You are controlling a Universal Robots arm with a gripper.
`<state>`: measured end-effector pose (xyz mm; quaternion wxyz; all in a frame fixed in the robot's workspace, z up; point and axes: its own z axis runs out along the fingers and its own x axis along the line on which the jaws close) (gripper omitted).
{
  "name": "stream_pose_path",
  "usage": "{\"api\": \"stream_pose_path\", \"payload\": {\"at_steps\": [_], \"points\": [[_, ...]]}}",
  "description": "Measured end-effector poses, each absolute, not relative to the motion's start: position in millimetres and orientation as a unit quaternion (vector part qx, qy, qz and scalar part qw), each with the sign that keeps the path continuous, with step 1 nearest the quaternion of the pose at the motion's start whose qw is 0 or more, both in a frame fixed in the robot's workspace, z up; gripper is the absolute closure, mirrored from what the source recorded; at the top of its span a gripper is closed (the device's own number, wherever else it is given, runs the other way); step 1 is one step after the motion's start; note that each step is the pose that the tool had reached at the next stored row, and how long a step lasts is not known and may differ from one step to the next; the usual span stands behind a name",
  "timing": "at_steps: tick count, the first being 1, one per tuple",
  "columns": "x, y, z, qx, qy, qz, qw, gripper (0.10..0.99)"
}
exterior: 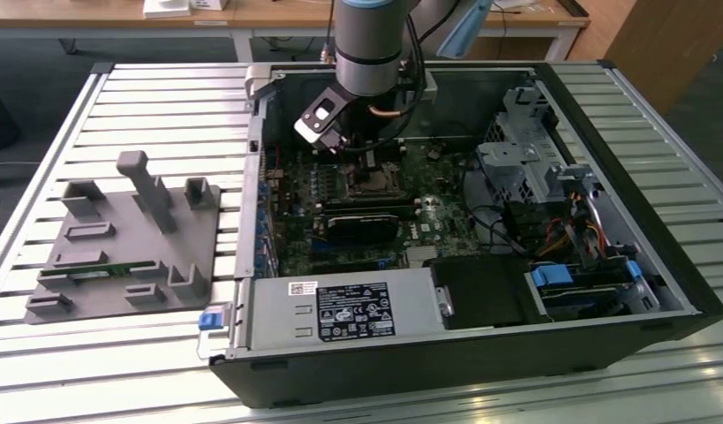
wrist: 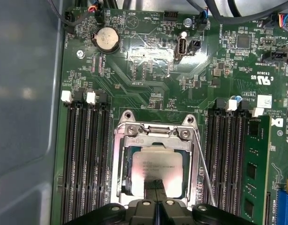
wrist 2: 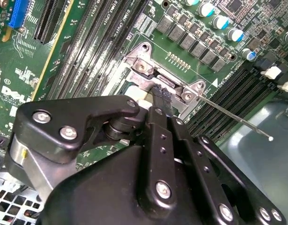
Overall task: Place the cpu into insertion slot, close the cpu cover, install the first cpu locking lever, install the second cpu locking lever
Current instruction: 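Close the cpu cover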
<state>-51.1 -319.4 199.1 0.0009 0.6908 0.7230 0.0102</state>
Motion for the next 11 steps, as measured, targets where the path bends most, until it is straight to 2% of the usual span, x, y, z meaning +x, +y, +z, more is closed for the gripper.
{"api": "stream_pose_path", "payload": {"at_steps": [11], "points": [[-47.9,-318.4,212.7,0.691,0.723,0.011,0.001,0.980]]}}
